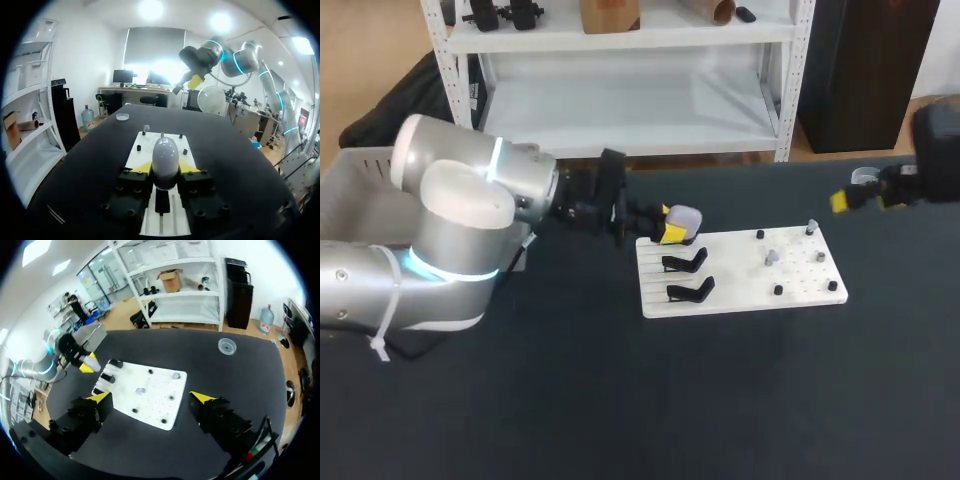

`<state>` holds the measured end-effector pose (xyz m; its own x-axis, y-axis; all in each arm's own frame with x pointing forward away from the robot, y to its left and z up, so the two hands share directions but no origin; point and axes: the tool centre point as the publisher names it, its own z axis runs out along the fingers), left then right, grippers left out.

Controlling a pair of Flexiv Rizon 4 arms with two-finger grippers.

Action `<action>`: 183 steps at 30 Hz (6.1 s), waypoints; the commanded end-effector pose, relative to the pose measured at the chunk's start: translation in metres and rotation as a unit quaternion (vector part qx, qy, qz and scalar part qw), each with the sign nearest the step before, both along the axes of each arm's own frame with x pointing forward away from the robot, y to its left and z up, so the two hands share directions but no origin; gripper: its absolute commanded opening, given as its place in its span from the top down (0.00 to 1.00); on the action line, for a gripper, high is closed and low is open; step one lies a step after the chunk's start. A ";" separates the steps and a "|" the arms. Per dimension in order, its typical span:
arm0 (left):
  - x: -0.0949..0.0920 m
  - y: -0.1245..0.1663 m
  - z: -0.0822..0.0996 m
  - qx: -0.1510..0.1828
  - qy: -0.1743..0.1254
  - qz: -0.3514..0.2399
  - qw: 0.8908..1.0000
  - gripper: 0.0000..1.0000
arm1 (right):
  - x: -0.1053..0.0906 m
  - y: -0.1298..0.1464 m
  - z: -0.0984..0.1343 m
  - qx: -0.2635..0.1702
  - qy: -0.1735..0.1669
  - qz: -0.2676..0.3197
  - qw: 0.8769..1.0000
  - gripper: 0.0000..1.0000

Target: Pick up each earbud case from the left stands, insert the matching earbuds, close the lid, and place the case in the box.

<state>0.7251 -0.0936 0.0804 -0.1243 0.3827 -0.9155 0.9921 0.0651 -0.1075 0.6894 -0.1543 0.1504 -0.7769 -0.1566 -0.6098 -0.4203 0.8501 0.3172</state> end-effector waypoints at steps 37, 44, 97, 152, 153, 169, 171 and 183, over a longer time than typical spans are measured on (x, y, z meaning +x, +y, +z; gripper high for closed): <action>-0.016 -0.041 0.033 0.017 -0.053 -0.002 0.998 1.00 | -0.002 0.132 -0.019 0.001 0.035 0.049 0.998 0.00; -0.022 -0.039 0.036 0.011 -0.058 -0.008 0.998 1.00 | 0.000 0.131 -0.020 0.001 0.036 0.047 0.998 0.00; -0.044 0.011 0.087 -0.168 -0.061 0.006 0.984 1.00 | 0.025 0.023 -0.030 -0.227 0.008 0.048 0.973 0.00; -0.044 0.011 0.087 -0.168 -0.061 0.006 0.984 1.00 | 0.077 0.005 -0.116 -0.321 0.112 0.088 0.936 0.08; -0.044 0.011 0.087 -0.168 -0.061 0.006 0.984 1.00 | 0.077 0.004 -0.117 -0.321 0.113 0.088 0.936 0.19; -0.044 0.011 0.087 -0.168 -0.061 0.006 0.984 1.00 | 0.083 0.004 -0.125 -0.324 0.120 0.075 0.935 0.46; -0.044 0.011 0.087 -0.168 -0.061 0.006 0.984 1.00 | 0.083 0.003 -0.126 -0.323 0.121 0.072 0.936 0.47; -0.044 0.011 0.087 -0.168 -0.061 0.006 0.984 1.00 | 0.085 0.008 -0.128 -0.315 0.119 0.047 0.940 0.51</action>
<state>0.6809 -0.0826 0.1678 -0.0086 0.0566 -0.9984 0.9984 0.0562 -0.0055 0.7741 -0.1481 0.0243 -0.8439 -0.5038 -0.1842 -0.4852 0.8634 -0.1385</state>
